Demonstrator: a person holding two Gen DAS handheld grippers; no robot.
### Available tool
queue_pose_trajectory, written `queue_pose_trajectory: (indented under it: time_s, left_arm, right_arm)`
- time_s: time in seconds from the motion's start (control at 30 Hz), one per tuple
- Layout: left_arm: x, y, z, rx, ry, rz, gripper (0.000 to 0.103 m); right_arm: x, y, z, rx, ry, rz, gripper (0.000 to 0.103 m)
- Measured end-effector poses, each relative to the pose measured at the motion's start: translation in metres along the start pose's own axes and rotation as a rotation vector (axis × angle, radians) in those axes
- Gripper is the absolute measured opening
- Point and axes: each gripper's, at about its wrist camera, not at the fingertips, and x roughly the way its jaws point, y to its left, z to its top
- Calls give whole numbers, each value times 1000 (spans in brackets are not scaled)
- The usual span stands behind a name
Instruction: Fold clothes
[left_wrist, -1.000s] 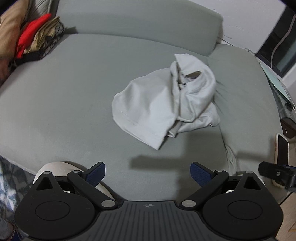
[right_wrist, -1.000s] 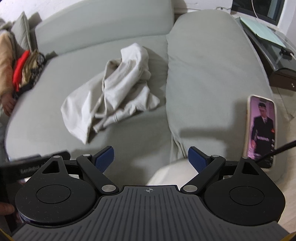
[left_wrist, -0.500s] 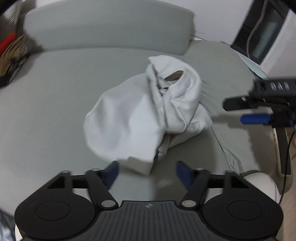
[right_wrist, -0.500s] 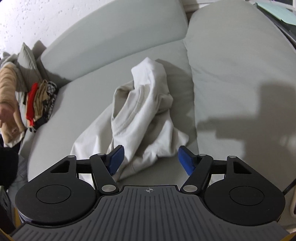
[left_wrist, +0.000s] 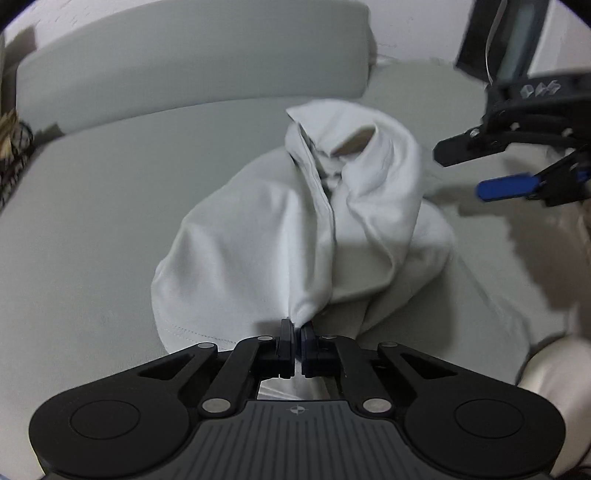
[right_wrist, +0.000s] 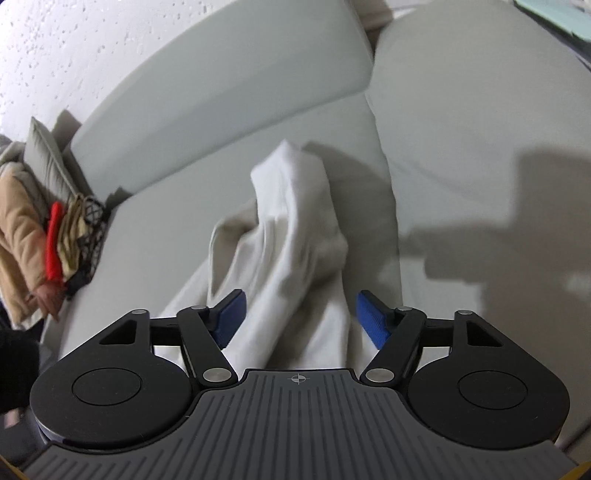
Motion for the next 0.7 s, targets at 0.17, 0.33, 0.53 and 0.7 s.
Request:
queue_pose_trajectory:
  time_s: [0.17,0.33,0.53,0.7]
  left_arm:
    - [-23,35,27,-28,-98,66,1]
    - [-30,73,60,-51,-146,145,1]
    - [-42,115,135,-97,-241,247,1]
    - [-53,96,141,-17,-203,214,9]
  right_arm:
    - [54,12,40,-5,8,-95,82]
    - [87,-10,52,149,51,-65,5]
    - [5,-59,20,343,-44,10,4]
    - [-62,-111,-52,582,50,30,4]
